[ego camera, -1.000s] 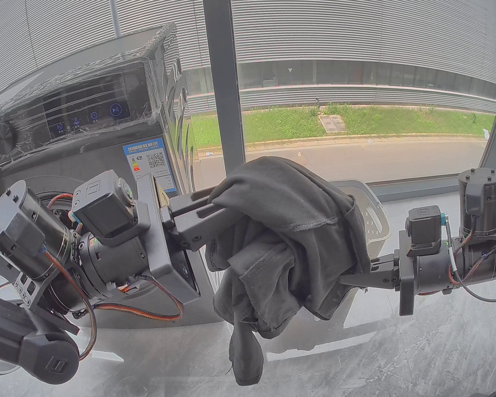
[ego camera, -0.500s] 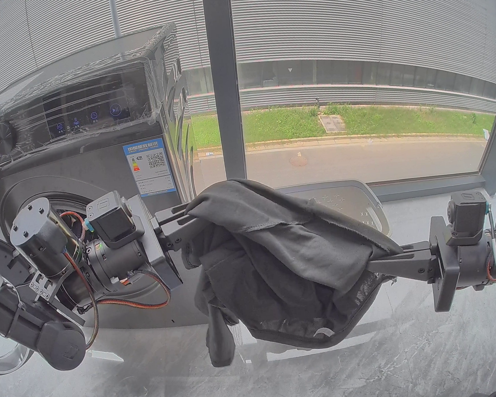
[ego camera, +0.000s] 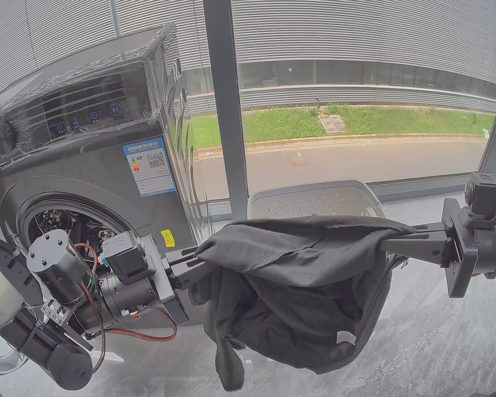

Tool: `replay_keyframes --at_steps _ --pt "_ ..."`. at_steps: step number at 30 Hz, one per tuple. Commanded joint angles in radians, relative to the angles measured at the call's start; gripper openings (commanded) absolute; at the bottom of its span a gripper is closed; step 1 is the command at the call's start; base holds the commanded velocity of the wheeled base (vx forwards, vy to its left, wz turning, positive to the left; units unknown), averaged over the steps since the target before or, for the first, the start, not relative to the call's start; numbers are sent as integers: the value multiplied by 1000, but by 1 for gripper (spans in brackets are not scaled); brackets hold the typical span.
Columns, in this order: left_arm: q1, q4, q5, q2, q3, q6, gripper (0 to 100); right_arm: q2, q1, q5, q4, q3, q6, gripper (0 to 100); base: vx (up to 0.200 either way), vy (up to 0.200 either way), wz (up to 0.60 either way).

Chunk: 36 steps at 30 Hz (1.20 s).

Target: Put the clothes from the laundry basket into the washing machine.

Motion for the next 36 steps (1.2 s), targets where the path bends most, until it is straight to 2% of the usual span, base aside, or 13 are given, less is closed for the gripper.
replay_keyframes --at_steps 1,5,6,17,26,29,34,36 --pt "6 -21 -2 2 104 -1 0 -3 -7 -2 0 -19 9 0 0 0 0" --pt "5 -18 -3 -18 124 -4 0 -3 -7 -2 0 -19 9 0 0 0 0" --pt "6 -17 -3 -23 124 -4 100 -3 -7 -2 0 -21 9 0 0 0 0" --pt "9 -26 0 -34 196 0 100 5 -7 -2 0 -56 12 0 0 0 0" --pt "14 -26 -2 -43 193 -1 100 5 -7 -2 0 -56 12 0 0 0 0" --pt "-7 -27 -21 -52 173 0 100 7 5 -1 0 -55 12 0 0 0 0" --pt "-83 -26 -120 -57 139 2 100 22 79 7 0 -53 14 0 0 0 0" --pt "-101 -26 -129 -52 131 0 100 23 108 7 0 -55 14 0 0 0 0"
